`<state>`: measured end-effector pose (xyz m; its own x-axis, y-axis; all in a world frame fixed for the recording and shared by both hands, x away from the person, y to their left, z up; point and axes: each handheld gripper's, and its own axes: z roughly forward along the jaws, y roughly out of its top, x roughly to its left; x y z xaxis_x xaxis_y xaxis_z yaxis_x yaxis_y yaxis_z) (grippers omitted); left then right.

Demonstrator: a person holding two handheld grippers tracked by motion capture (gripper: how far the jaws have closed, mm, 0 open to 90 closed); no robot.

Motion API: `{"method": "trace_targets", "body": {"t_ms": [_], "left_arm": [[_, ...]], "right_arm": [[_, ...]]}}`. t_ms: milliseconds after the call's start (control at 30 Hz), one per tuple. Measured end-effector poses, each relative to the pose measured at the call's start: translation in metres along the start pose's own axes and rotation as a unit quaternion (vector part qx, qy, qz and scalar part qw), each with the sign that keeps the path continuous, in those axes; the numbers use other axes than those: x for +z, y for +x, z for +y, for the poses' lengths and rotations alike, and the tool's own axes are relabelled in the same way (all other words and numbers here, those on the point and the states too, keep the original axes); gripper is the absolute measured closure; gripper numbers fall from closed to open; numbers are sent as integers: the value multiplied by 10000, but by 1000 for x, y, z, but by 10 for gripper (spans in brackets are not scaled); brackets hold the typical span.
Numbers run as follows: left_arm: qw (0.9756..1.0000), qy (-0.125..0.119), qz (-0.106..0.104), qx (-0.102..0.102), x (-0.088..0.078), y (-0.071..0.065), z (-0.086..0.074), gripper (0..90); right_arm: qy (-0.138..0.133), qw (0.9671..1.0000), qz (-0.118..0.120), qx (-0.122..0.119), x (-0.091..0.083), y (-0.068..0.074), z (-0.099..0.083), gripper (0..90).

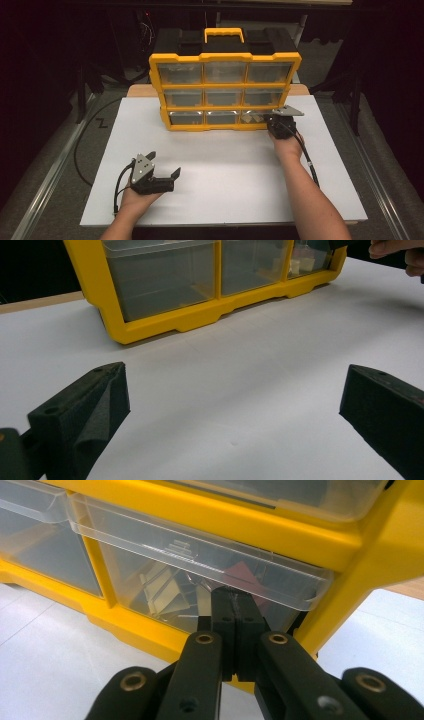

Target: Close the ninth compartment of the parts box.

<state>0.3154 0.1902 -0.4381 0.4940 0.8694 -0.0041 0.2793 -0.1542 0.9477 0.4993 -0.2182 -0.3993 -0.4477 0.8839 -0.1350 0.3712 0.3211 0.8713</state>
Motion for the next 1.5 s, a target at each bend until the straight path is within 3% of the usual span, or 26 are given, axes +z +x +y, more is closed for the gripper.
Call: {"method": "trace_targets", "body": {"t_ms": [433,700,900,1033,1133,1367,1500], "left_arm": [[10000,2,-9,-10,0,0,0,5],[10000,24,-29,4,0,0,0,5],[10000,34,-76,16,1,-1,-1,5],[10000,34,-52,23,1,0,0,5],[10000,47,-42,31,1,-1,-1,5],[10000,60,-29,40,2,-1,-1,5],[10000,61,-27,46,2,-1,-1,5]], "right_arm": [[100,9999,49,-26,-3,1,-1,869],[278,9991,320,-23,-12,12,-3,670],[171,9986,497,-63,-29,19,-7,539],[280,9969,724,-117,-38,22,-12,394],[214,9963,827,2,-46,23,-18,271],[271,9961,841,-37,-60,26,-39,8],[221,9956,904,-80,-71,28,-49,8]]}}
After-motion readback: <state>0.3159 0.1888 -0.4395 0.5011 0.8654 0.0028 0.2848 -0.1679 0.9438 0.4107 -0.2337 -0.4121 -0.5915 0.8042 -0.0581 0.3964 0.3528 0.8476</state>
